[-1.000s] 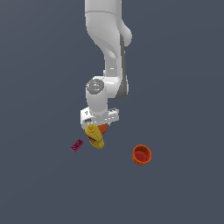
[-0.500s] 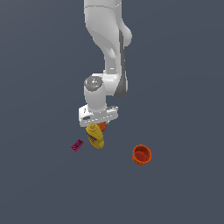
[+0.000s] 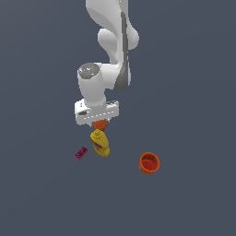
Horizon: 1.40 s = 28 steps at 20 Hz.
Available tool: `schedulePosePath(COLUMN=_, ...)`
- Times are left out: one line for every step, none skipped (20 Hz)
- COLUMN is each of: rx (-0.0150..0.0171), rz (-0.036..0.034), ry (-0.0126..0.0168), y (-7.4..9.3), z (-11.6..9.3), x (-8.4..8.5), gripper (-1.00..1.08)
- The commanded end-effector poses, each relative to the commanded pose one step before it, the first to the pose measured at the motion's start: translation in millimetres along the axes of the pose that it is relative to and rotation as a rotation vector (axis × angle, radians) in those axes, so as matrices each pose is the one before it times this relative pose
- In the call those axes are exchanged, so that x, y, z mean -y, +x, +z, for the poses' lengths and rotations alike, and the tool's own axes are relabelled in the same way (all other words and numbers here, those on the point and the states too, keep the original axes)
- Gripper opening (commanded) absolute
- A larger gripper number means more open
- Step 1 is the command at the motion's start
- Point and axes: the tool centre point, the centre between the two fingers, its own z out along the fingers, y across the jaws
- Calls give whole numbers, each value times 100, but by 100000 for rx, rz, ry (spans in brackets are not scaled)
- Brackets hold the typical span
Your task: Pick up a designated object from a clutter of objects.
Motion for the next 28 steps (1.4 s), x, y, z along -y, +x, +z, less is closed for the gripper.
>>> schedulePosePath(rx=-215, rz=12, ry=-60, y=-746, z=-2152, x=-750, gripper=-100)
schedulePosePath(rx=12, rz=-15, ry=66, y=-339, z=-893, x=-320, gripper=-100)
schedulePosePath(rx=0, rz=0, ry=0, y=-357, z=-952, x=-331, gripper=-100)
schedulePosePath(rx=0, rz=0, ry=0, y=-370, z=-989, x=-344, gripper=-100)
schedulePosePath(rx=17, rz=-15, ry=65, y=-375, z=-999, x=-361, gripper=-100)
schedulePosePath(rx=0, rz=0, ry=0, y=-380, z=-1022, x=-357, gripper=-100)
schedulePosePath(rx=0, rz=0, ry=0, y=-374, z=-1009, x=-353, gripper=-100)
schedulePosePath(rx=0, rz=0, ry=0, y=-369, z=-999, x=-350, gripper=-100)
schedulePosePath(rx=47, rz=-20, ry=83, y=-349, z=-949, x=-357, gripper=-100)
schedulePosePath(rx=0, rz=0, ry=0, y=-361, z=-983, x=-347, gripper=-100)
schedulePosePath(rx=0, rz=0, ry=0, y=-357, z=-977, x=-346, gripper=-100)
schedulePosePath(rx=0, rz=0, ry=0, y=-354, z=-972, x=-346, gripper=-100)
schedulePosePath(rx=63, rz=-9, ry=28, y=-334, z=-937, x=-349, gripper=-100)
schedulePosePath(rx=0, rz=0, ry=0, y=-349, z=-967, x=-347, gripper=-100)
schedulePosePath(rx=0, rz=0, ry=0, y=-347, z=-966, x=-348, gripper=-100)
schedulePosePath(rx=0, rz=0, ry=0, y=-345, z=-965, x=-350, gripper=-100)
schedulePosePath(rx=69, rz=-8, ry=2, y=-322, z=-939, x=-350, gripper=-100)
schedulePosePath(rx=0, rz=0, ry=0, y=-339, z=-962, x=-353, gripper=-100)
schedulePosePath(rx=0, rz=0, ry=0, y=-328, z=-938, x=-347, gripper=-100)
schedulePosePath(rx=0, rz=0, ry=0, y=-315, z=-907, x=-339, gripper=-100)
schedulePosePath(rx=66, rz=-13, ry=-13, y=-274, z=-849, x=-319, gripper=-100)
schedulePosePath(rx=0, rz=0, ry=0, y=-280, z=-824, x=-314, gripper=-100)
schedulePosePath(rx=0, rz=0, ry=0, y=-261, z=-776, x=-299, gripper=-100)
schedulePosePath(rx=62, rz=-21, ry=-21, y=-214, z=-712, x=-269, gripper=-100)
schedulePosePath(rx=0, rz=0, ry=0, y=-223, z=-679, x=-268, gripper=-100)
schedulePosePath(rx=0, rz=0, ry=0, y=-204, z=-630, x=-252, gripper=-100)
schedulePosePath(rx=0, rz=0, ry=0, y=-185, z=-581, x=-236, gripper=-100)
schedulePosePath(rx=77, rz=-45, ry=-39, y=-122, z=-517, x=-188, gripper=-100)
